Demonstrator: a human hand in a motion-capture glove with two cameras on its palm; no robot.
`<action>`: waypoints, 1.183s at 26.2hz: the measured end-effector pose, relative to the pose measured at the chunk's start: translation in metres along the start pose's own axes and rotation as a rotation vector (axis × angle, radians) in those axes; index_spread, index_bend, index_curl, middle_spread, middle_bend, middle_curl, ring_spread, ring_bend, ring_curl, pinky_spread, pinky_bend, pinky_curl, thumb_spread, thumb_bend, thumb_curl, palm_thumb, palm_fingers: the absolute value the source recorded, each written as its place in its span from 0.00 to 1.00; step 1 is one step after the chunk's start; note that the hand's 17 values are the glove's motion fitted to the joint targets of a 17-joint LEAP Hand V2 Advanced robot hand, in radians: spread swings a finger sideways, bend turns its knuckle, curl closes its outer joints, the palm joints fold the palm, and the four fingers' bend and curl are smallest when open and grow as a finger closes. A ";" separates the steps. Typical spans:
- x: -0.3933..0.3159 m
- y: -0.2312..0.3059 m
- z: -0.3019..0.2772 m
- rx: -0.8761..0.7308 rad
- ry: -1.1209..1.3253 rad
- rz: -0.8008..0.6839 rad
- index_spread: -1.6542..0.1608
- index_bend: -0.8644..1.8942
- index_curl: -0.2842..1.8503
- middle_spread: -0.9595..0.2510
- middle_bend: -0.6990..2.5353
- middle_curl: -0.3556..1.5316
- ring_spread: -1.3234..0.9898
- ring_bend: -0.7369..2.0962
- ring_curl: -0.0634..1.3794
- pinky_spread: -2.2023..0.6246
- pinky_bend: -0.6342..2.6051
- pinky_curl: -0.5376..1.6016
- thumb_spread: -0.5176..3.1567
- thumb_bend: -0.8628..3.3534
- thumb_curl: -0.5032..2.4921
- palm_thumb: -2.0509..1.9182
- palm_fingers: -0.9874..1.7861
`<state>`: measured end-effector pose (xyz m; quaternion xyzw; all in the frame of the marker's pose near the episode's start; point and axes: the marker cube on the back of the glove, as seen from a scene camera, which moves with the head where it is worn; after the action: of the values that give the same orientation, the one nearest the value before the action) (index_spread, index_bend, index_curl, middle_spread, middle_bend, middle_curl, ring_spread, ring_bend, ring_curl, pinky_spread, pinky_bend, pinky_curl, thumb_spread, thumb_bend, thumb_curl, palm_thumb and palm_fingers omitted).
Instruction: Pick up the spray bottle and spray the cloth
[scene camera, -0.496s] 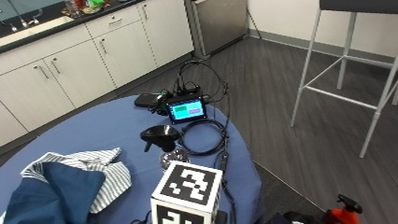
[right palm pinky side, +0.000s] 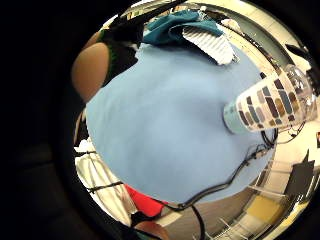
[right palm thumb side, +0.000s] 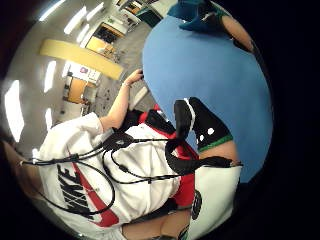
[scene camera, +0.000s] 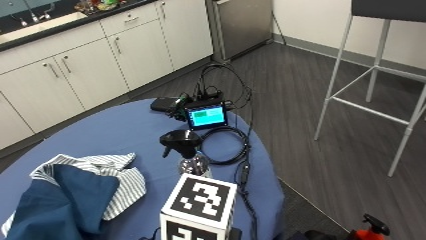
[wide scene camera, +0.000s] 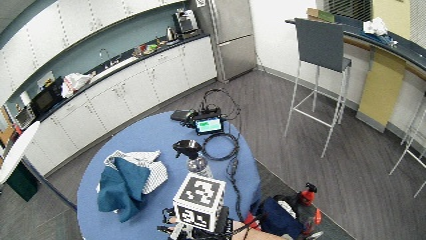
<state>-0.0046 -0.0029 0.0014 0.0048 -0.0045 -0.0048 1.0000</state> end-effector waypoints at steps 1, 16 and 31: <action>0.000 0.000 0.001 -0.002 -0.001 0.003 0.72 0.37 0.22 0.77 0.33 0.30 0.58 0.34 0.16 0.84 0.35 0.35 0.40 0.28 0.23 0.67 0.58; 0.105 0.054 -0.072 0.655 -0.261 0.220 0.72 0.34 0.23 0.76 0.32 0.34 0.57 0.39 0.22 0.82 0.35 0.36 0.44 0.26 0.26 0.68 0.64; 0.225 0.057 -0.016 0.728 -0.900 0.420 0.73 0.34 0.23 0.74 0.33 0.38 0.55 0.40 0.28 0.80 0.36 0.38 0.43 0.22 0.26 0.67 0.66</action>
<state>0.2206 0.0524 -0.0119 0.3426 -0.4282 0.1924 0.8138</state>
